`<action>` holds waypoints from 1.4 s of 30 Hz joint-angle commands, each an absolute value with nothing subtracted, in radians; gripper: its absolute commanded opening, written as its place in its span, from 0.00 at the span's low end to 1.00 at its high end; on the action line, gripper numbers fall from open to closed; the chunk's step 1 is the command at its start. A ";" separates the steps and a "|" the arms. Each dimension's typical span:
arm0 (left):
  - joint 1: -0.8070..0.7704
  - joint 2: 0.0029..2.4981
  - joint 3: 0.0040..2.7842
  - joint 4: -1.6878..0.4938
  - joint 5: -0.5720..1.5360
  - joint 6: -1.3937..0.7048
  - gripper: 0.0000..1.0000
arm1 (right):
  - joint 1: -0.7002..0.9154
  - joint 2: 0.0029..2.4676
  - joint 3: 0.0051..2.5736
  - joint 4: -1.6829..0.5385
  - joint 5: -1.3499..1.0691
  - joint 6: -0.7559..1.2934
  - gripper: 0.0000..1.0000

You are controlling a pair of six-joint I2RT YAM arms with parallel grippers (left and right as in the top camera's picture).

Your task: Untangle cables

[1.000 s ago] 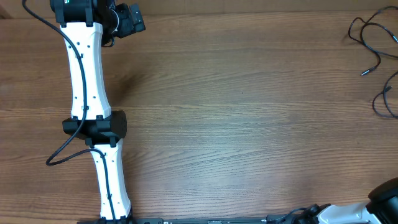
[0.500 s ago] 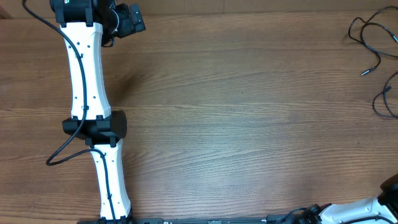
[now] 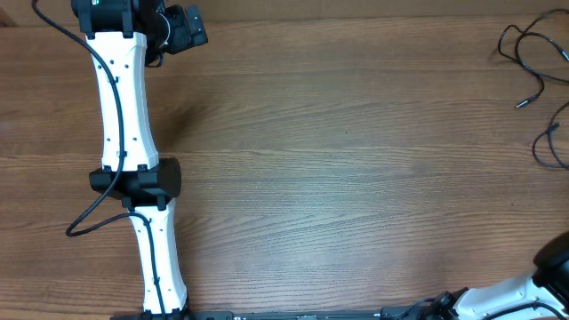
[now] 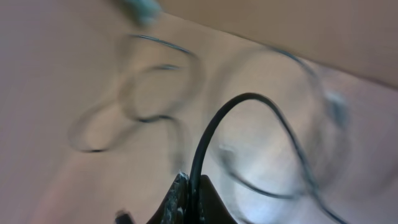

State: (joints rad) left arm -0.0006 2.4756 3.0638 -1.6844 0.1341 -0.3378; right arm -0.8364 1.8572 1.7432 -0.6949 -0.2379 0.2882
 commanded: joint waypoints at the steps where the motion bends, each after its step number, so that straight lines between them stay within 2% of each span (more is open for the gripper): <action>1: -0.014 2.440 3.085 -1.687 0.123 -0.344 1.00 | -0.773 1.830 1.939 -0.690 -0.305 0.279 0.04; 5: -0.014 2.440 3.085 -1.687 0.123 -0.344 1.00 | -0.710 1.830 2.095 -0.623 -0.300 0.305 0.04; 15: -0.014 2.440 3.085 -1.687 0.123 -0.344 1.00 | -0.606 1.830 2.225 -0.167 -0.301 0.686 0.04; 25: -0.014 2.440 3.085 -1.687 0.123 -0.344 1.00 | -0.642 1.799 2.225 -0.482 -0.286 0.553 0.04; 28: -0.014 2.440 3.085 -1.687 0.123 -0.344 1.00 | -0.665 1.760 2.225 -0.492 -0.285 0.491 0.04; 42: -0.014 2.440 3.085 -1.687 0.123 -0.344 1.00 | -0.819 1.569 2.261 -0.415 -0.282 0.489 0.04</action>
State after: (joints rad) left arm -0.0071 2.4756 3.0642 -1.6844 0.1337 -0.3378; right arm -0.7959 1.6157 2.2353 -0.4324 -0.2878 0.5007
